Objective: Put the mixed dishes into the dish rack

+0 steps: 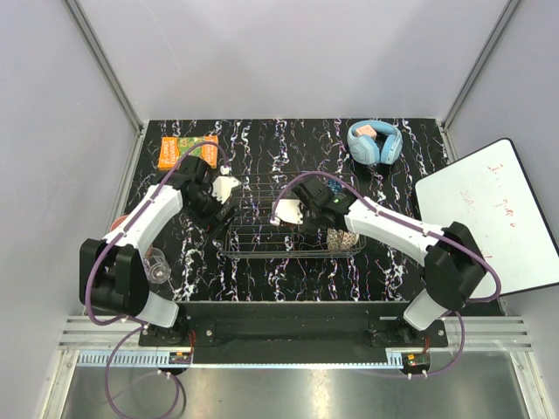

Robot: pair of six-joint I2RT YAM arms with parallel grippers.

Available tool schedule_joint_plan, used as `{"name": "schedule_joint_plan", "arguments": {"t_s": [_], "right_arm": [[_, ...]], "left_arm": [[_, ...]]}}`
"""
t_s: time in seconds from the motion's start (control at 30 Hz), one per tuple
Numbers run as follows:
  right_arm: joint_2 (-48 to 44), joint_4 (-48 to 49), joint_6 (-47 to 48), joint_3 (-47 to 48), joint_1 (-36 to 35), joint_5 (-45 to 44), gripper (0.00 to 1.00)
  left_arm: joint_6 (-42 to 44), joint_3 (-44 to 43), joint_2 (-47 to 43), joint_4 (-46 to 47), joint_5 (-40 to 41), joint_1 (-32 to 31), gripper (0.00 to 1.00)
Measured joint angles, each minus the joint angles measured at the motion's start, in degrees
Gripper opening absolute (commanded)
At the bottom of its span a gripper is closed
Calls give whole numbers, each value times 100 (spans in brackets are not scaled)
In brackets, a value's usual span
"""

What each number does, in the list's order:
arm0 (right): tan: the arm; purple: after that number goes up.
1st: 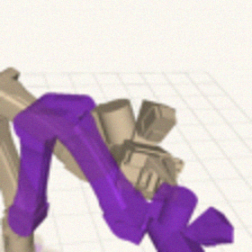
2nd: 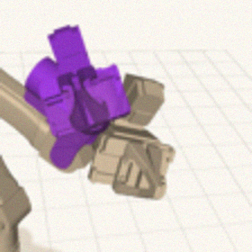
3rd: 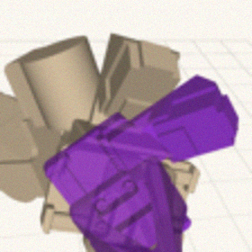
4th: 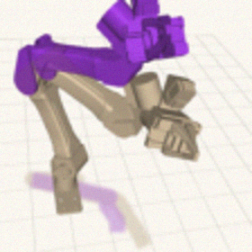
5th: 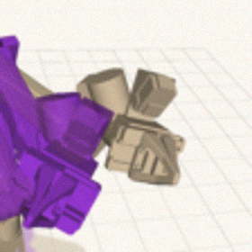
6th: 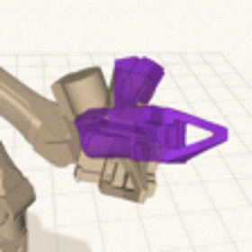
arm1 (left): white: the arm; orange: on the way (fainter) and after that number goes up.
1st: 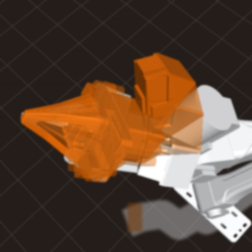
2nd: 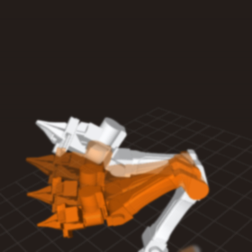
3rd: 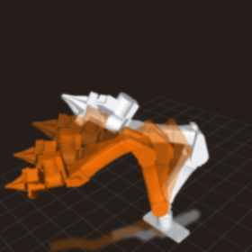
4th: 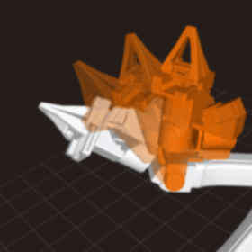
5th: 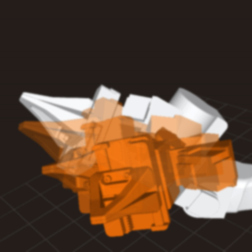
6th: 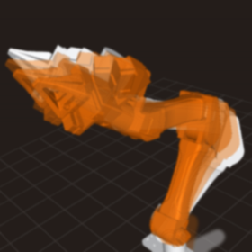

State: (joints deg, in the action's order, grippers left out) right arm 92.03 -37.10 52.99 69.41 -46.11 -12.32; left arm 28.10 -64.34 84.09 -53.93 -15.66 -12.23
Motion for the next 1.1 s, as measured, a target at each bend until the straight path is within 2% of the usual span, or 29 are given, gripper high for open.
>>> {"name": "schedule_joint_plan", "arguments": {"t_s": [0.07, 0.1, 0.13, 0.17, 0.47, 0.67, 0.83, 0.97, 1.1], "right_arm": [[0, 22, -79, 0, 0, -7, 40], [0, 39, -96, -2, 2, -9, 46], [0, 50, -131, -2, 2, -11, 60], [0, 55, -166, -4, 2, -13, 99], [-173, 142, -452, -22, 4, -70, 100], [-1067, 107, -728, -20, -151, -219, 100], [-1845, -46, -1272, 212, -474, -269, 100], [-2253, -11, -2284, 444, -516, -313, 100], [-2621, 240, -3335, 286, -516, -31, 98]], "left_arm": [[0, 0, -4, 0, 0, 2, 99], [11, 0, -4, -2, 0, 4, 99], [17, 0, -4, -9, 2, 9, 99], [20, 0, -7, -17, 2, 20, 99], [39, -24, -118, -131, 9, 31, 99], [39, -433, -348, -570, 153, 52, 99], [13, -951, -894, -828, 522, 188, 99], [55, -1005, -1604, -1038, 765, 811, 99], [299, -977, -2240, -1220, 955, 2103, 99]]}}
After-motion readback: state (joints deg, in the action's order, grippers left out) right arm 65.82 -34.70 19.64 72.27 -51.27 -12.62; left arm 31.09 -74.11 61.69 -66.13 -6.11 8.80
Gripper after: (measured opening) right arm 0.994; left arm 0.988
